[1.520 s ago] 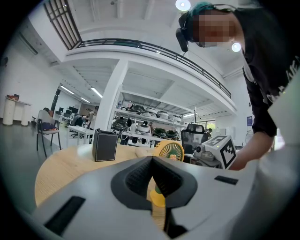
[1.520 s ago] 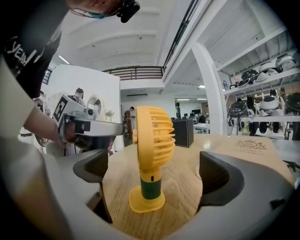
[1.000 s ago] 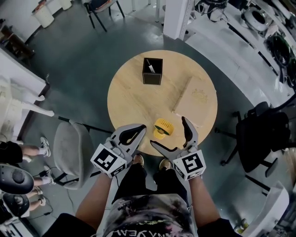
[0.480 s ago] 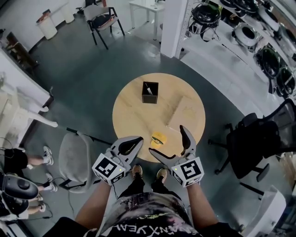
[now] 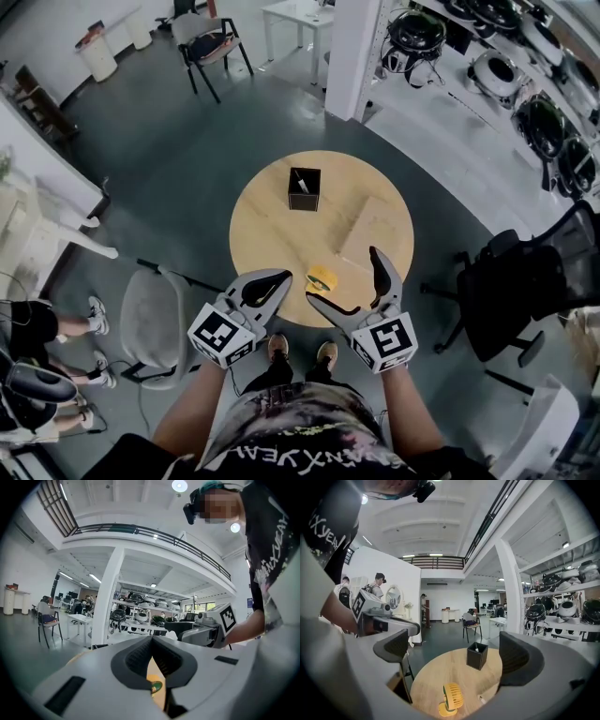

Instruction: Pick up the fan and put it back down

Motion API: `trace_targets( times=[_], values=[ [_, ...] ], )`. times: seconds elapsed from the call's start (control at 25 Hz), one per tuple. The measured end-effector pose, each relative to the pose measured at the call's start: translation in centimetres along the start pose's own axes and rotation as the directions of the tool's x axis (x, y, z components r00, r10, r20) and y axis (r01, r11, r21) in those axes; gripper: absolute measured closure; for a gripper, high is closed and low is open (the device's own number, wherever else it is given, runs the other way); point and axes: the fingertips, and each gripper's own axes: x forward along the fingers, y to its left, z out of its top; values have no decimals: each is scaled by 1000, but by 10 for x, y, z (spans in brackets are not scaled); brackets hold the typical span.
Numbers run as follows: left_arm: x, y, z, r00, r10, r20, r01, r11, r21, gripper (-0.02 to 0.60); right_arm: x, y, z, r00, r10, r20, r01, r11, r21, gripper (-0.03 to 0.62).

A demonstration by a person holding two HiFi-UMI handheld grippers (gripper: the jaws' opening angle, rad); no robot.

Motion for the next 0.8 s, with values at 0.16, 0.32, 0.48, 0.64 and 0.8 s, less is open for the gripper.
trace_targets(
  times=[0.16,0.32,0.48,0.64,0.8],
  values=[
    [2,2,3,1000,-2,3,2,1000,4,569,1,-2,1,1000,1,-1,-1,1000,-6,8],
    [4,2,3,1000,-2,0,2,1000,6,569,1,-2,-1,1000,3,-7,-3,1000,-21,9],
    [6,3,3,1000,-6,2,6,1000,8,569,1,-2,-2,1000,5,-15,-5,999,-39,23],
    [9,5,4,1000,-8,3,8,1000,14,569,0,-5,0,1000,-3,-10,3,999,-51,86],
    [12,5,7,1000,-13,4,13,1000,14,569,-2,-9,2,1000,-30,-6,30,996,-85,265]
  ],
)
